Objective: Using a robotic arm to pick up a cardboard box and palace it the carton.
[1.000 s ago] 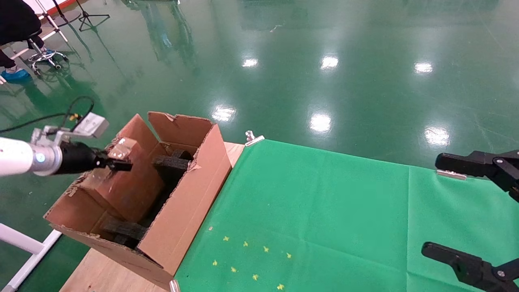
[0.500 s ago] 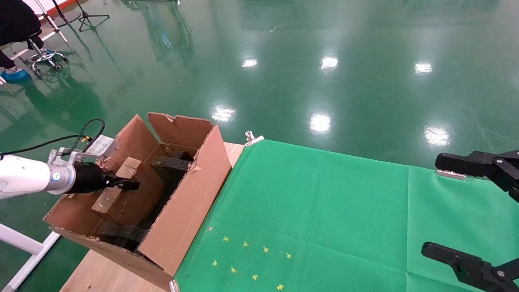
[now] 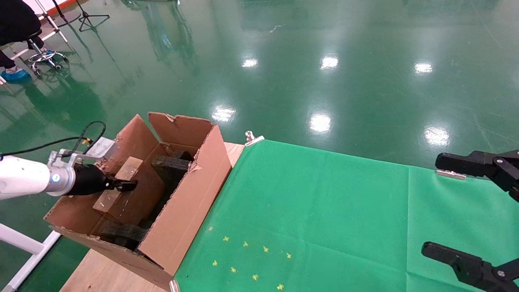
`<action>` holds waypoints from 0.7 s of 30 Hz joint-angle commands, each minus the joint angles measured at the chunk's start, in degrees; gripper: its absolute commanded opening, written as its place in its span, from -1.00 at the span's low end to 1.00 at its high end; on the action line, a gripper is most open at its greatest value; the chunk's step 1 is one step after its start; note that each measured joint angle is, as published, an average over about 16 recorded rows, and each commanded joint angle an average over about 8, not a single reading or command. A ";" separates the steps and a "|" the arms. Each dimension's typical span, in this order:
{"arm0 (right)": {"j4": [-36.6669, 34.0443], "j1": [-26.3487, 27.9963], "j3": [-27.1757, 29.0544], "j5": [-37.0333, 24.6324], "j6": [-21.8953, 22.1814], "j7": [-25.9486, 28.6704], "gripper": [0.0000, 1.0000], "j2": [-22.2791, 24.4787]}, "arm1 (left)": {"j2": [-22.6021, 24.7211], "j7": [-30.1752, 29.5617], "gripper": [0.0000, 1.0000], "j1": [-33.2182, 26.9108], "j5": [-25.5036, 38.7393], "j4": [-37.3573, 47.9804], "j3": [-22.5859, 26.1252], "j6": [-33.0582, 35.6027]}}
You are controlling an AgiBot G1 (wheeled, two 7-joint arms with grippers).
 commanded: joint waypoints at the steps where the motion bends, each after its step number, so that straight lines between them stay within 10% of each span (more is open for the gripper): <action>1: 0.00 0.00 0.00 0.00 0.00 0.00 1.00 0.00 | -0.05 -0.02 1.00 0.02 0.12 -0.06 0.06 0.22; 21: 0.00 0.00 0.00 0.00 0.00 0.00 1.00 0.00 | -4.40 3.72 1.00 -0.75 -7.18 -10.48 -3.69 6.13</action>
